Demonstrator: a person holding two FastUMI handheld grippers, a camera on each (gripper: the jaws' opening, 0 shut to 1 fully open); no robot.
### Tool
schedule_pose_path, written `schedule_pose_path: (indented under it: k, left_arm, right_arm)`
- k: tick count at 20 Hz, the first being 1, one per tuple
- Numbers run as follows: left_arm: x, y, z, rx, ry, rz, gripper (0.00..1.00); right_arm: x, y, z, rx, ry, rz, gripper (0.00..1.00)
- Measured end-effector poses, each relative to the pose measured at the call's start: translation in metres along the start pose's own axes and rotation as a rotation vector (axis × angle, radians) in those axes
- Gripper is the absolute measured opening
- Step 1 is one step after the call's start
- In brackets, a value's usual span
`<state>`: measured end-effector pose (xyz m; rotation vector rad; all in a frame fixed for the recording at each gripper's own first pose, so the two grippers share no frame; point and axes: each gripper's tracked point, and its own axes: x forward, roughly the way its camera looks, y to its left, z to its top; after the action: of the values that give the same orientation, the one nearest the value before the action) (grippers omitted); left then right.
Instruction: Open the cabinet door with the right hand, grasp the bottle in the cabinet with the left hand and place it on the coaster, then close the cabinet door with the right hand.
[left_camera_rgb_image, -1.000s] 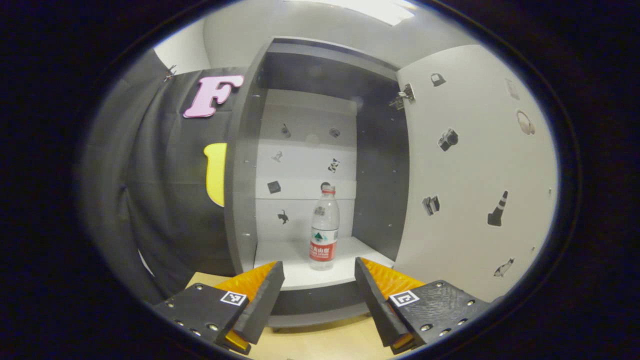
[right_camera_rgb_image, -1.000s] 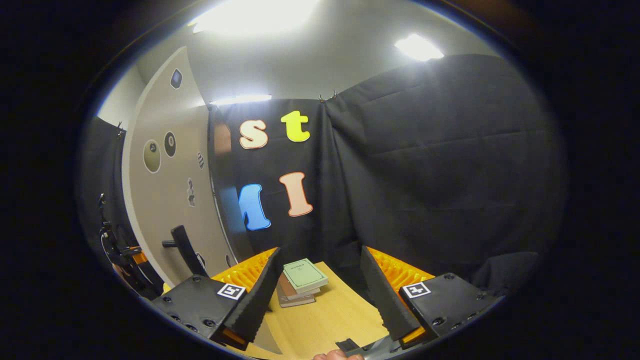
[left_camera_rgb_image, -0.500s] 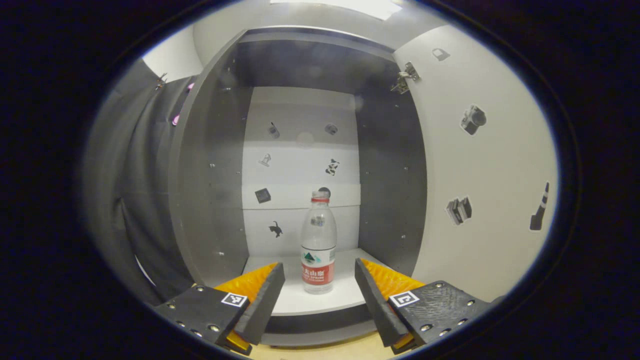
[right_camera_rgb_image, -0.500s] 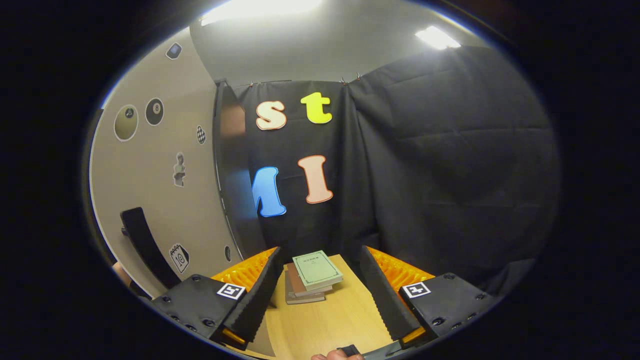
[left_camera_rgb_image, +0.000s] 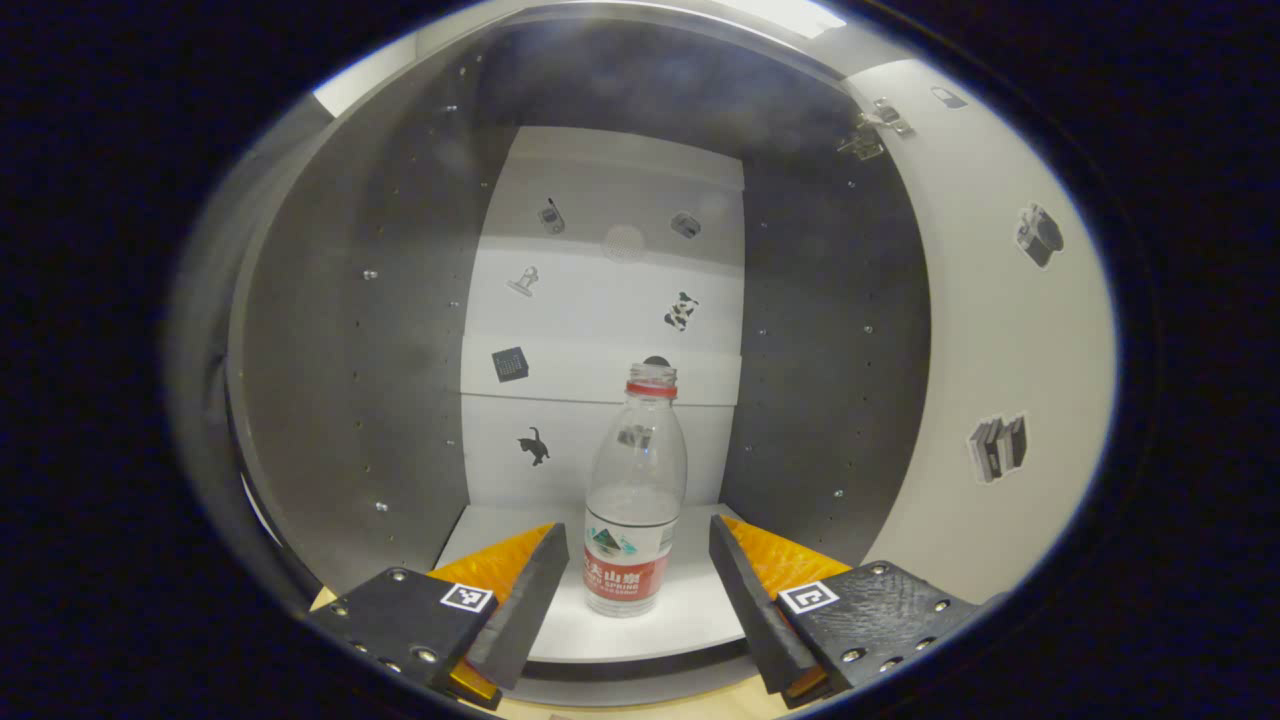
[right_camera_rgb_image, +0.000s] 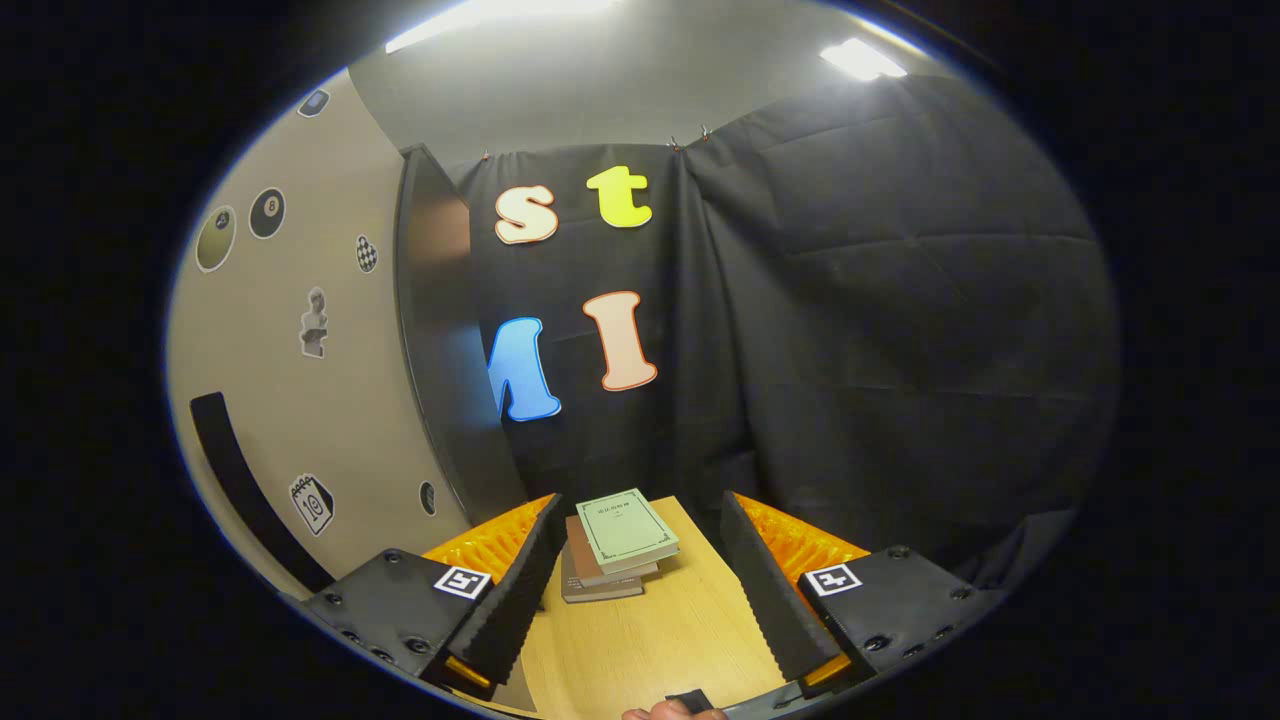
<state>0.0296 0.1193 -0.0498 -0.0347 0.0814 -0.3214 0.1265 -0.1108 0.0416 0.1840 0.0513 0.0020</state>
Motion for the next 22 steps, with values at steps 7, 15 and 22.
schedule_pose_path:
  k: [7,15,22]
  left_arm:
    - [0.017,0.002,-0.005,0.011,0.027,0.01,0.88]
    - [0.038,0.002,-0.005,-0.038,0.033,-0.038,0.85]
    - [0.041,0.0,-0.004,-0.018,0.042,-0.065,0.87]
  right_arm:
    - [0.01,-0.009,-0.003,-0.013,0.004,-0.021,0.98]
    - [0.022,-0.006,-0.01,-0.022,0.013,-0.031,0.98]
    - [0.027,-0.01,-0.019,-0.003,0.029,-0.036,0.98]
